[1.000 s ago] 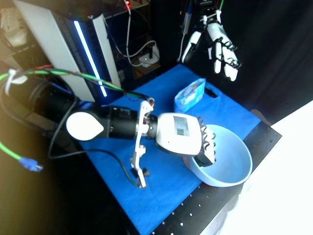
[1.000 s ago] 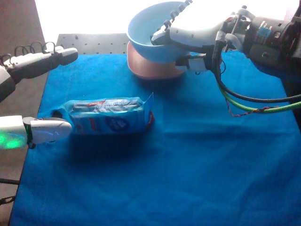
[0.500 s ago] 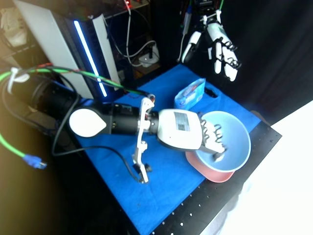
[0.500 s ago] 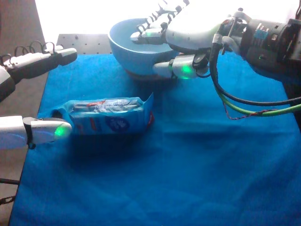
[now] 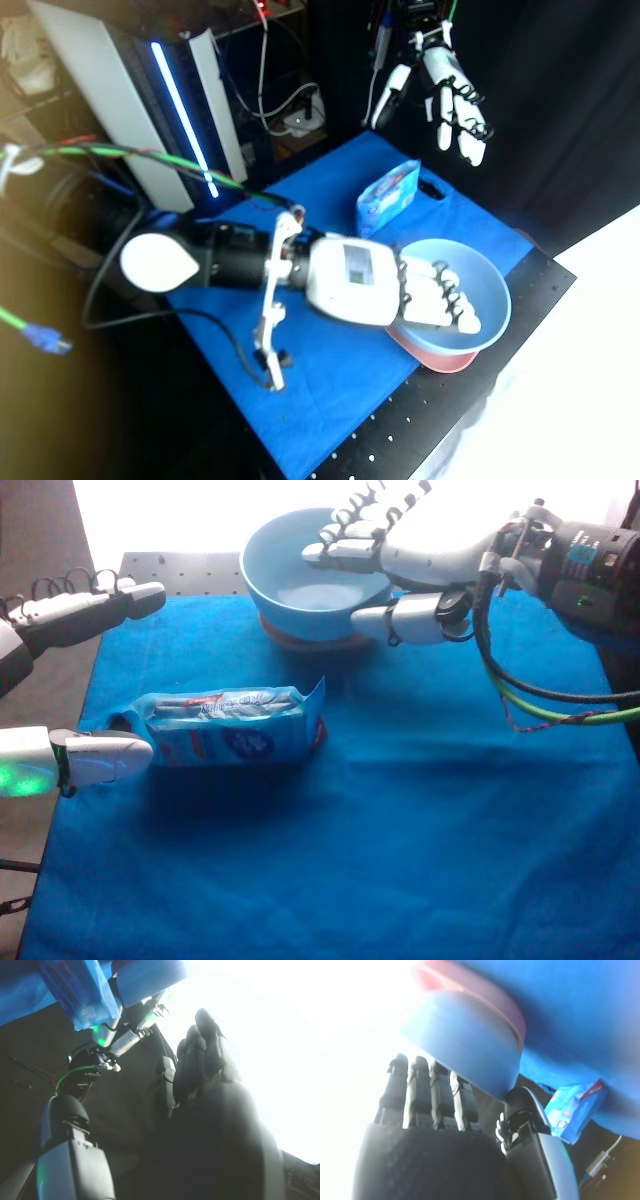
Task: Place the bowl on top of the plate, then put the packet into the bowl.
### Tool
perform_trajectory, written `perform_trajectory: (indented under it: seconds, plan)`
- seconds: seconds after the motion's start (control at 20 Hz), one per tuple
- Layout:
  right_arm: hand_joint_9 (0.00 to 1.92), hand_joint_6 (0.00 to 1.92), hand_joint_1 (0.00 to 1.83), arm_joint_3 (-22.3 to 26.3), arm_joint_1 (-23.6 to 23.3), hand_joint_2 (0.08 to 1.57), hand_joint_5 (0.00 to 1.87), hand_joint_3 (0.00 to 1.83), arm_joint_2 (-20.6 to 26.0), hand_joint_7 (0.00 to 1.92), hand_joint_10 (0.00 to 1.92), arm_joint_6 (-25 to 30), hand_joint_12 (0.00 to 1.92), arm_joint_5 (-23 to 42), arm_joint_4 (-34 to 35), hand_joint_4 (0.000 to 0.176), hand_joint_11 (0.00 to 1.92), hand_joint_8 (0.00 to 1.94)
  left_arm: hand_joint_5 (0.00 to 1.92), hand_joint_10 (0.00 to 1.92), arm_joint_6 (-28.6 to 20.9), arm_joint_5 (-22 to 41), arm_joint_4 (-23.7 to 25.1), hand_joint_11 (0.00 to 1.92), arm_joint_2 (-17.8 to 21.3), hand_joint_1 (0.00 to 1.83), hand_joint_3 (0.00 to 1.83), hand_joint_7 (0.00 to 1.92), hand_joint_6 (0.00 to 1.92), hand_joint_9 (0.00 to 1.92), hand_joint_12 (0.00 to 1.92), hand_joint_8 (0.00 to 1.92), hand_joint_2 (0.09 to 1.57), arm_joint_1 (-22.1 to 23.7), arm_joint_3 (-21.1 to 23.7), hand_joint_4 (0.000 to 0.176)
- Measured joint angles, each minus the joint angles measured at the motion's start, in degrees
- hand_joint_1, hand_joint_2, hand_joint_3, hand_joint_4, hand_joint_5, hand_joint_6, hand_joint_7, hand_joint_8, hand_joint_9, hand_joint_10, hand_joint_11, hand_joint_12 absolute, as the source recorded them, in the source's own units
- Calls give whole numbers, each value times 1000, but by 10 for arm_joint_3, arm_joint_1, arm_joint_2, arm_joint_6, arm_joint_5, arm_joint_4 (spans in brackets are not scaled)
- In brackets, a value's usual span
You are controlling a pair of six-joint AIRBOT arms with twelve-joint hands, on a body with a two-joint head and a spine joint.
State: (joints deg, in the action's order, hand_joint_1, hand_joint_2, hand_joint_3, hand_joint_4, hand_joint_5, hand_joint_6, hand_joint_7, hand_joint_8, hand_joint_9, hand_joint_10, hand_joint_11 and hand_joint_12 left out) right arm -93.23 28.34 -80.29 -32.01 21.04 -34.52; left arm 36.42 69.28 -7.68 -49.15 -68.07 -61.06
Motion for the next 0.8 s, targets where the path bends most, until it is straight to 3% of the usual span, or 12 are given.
perform_trajectory:
  seconds: [0.1, 0.2, 0.35, 0.45, 0.6, 0.7, 0.8]
  plan:
    - [123, 3, 0, 0, 0, 1388, 160, 0, 0, 173, 9, 0, 46, 0, 0, 49, 78, 6, 209, 1, 0, 0, 0, 0, 0, 653, 0, 133, 0, 145, 536, 0, 932, 0, 0, 121]
    - [74, 0, 0, 5, 0, 1363, 124, 0, 0, 119, 0, 0, 41, 0, 0, 71, 59, 0, 212, 2, 0, 0, 0, 0, 0, 678, 0, 137, 2, 146, 534, 2, 927, 0, 0, 119]
    - [0, 0, 44, 28, 0, 1079, 7, 0, 16, 1, 0, 0, 0, 3, 0, 167, 0, 0, 214, 2, 0, 0, 0, 0, 0, 669, 2, 129, 1, 141, 523, 1, 936, 0, 0, 117]
    - [0, 0, 119, 39, 0, 952, 0, 0, 40, 0, 0, 0, 0, 16, 12, 176, 0, 0, 202, 5, 0, 0, -2, 0, 0, 670, 0, 125, 0, 134, 502, 3, 935, 0, 0, 121]
    - [0, 0, 174, 58, 0, 920, 0, 0, 74, 0, 0, -1, 0, 35, 37, 176, 0, 0, 186, 2, 0, 0, -5, 0, 0, 676, 0, 117, 0, 126, 463, 2, 927, 0, 0, 115]
    - [0, 0, 199, 72, 0, 902, 0, 0, 97, 0, 0, -1, 0, 56, 58, 176, 0, 0, 183, 2, 0, 0, -4, 0, 0, 723, 0, 136, 1, 114, 293, 2, 888, 0, 0, 141]
    - [0, 0, 277, 93, 3, 892, 0, 0, 122, 0, 0, -2, 0, 83, 84, 176, 0, 0, 165, 0, 0, 0, -5, 0, 0, 759, 0, 116, 0, 84, 164, 1, 851, 0, 0, 129]
